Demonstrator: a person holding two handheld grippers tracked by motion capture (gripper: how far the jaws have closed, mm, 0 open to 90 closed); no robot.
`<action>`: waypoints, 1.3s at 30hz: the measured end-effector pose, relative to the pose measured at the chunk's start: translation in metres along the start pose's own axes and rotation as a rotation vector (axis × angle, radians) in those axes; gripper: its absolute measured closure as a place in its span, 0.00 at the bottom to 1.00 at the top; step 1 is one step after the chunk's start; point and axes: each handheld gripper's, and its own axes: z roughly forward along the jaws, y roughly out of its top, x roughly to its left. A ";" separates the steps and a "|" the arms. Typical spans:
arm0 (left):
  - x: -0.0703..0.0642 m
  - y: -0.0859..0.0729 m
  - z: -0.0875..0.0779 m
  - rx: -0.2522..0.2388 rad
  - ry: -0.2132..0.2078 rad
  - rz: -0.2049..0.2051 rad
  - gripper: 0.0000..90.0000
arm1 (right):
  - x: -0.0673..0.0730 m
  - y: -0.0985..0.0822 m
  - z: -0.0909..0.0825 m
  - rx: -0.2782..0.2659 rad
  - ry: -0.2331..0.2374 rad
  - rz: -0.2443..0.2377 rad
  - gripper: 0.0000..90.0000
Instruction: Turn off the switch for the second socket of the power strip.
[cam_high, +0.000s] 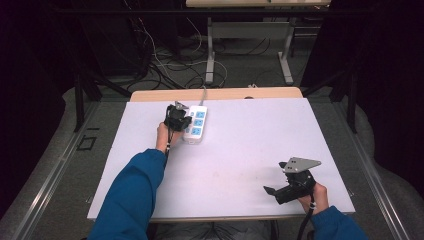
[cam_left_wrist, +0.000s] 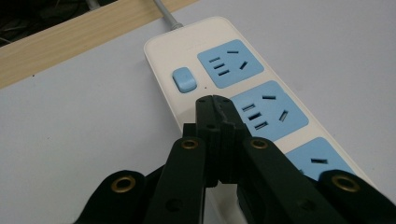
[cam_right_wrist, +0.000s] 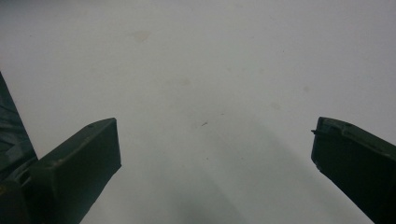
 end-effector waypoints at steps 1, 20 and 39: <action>0.000 0.000 0.000 0.000 0.000 -0.002 1.00 | 0.000 0.000 0.000 0.001 0.000 0.006 0.01; -0.001 0.001 0.000 0.006 0.004 0.006 1.00 | 0.001 0.000 0.000 0.002 -0.001 0.008 0.01; -0.006 0.002 0.002 0.001 0.027 0.025 1.00 | 0.000 0.001 0.000 0.005 0.006 -0.003 0.01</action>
